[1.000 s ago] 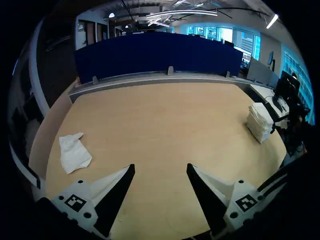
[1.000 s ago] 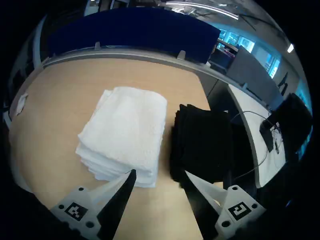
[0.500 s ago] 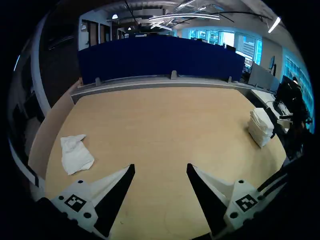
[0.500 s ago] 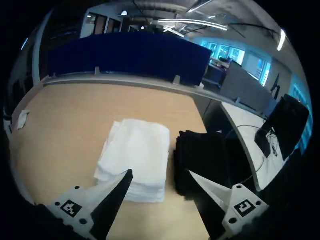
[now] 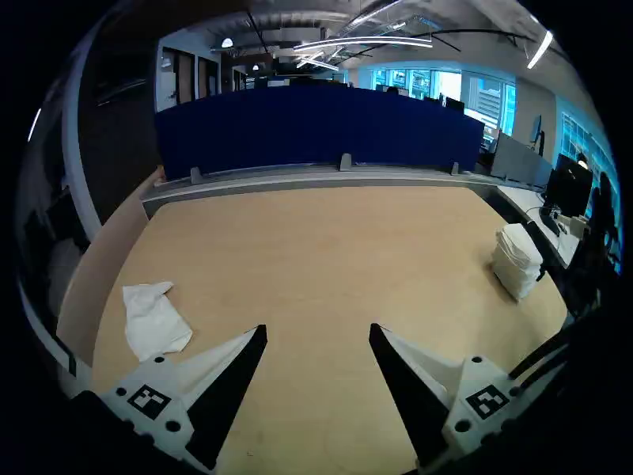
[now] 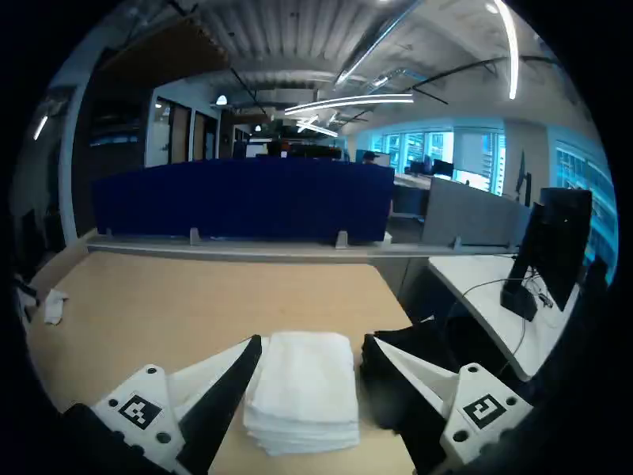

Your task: Fold towel

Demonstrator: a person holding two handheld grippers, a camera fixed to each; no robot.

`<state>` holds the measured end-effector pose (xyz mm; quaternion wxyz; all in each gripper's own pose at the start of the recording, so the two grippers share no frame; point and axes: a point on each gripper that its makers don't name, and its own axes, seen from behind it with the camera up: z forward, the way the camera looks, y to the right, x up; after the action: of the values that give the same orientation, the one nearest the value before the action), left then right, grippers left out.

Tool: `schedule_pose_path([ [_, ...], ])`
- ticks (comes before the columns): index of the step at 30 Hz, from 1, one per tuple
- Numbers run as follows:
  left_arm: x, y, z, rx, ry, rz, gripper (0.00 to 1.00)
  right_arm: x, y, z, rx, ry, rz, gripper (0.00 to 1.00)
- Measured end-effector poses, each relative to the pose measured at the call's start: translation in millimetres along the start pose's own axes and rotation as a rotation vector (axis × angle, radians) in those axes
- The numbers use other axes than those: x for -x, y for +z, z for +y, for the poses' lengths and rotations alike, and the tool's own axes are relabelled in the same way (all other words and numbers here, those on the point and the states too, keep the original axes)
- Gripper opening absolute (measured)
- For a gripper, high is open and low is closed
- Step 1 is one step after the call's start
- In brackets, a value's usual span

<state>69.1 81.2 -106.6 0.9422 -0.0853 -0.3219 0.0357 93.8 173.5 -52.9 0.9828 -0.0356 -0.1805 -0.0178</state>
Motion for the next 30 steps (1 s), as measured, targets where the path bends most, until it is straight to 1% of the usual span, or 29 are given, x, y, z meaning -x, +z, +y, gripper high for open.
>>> schedule_pose_path([
  [8,-12.8,2.5,-3.9,-0.002,0.002,0.037,0.96,-22.2,-3.8,-12.9,-0.002,-0.001,0.06,1.0],
  [12,-26.2,3.7,-8.6,-0.013,-0.001,0.083,0.96,-38.1,-5.7,-25.4,-0.008,0.004,0.103,1.0],
  [15,-40.7,4.8,-13.3,-0.021,-0.01,0.128,0.96,-51.3,-7.3,-38.2,-0.014,0.011,0.141,1.0],
  [21,-73.5,4.3,-26.3,-0.044,-0.028,0.228,0.97,-74.7,-11.2,-72.4,-0.041,0.023,0.202,1.0],
  [26,-99.2,2.2,-37.7,-0.063,-0.038,0.302,0.96,-84.5,-11.0,-104.2,-0.066,0.016,0.224,1.0],
  [30,-119.8,-2.8,-46.4,-0.08,-0.045,0.364,0.96,-89.0,-10.1,-123.8,-0.068,0.018,0.234,1.0],
])
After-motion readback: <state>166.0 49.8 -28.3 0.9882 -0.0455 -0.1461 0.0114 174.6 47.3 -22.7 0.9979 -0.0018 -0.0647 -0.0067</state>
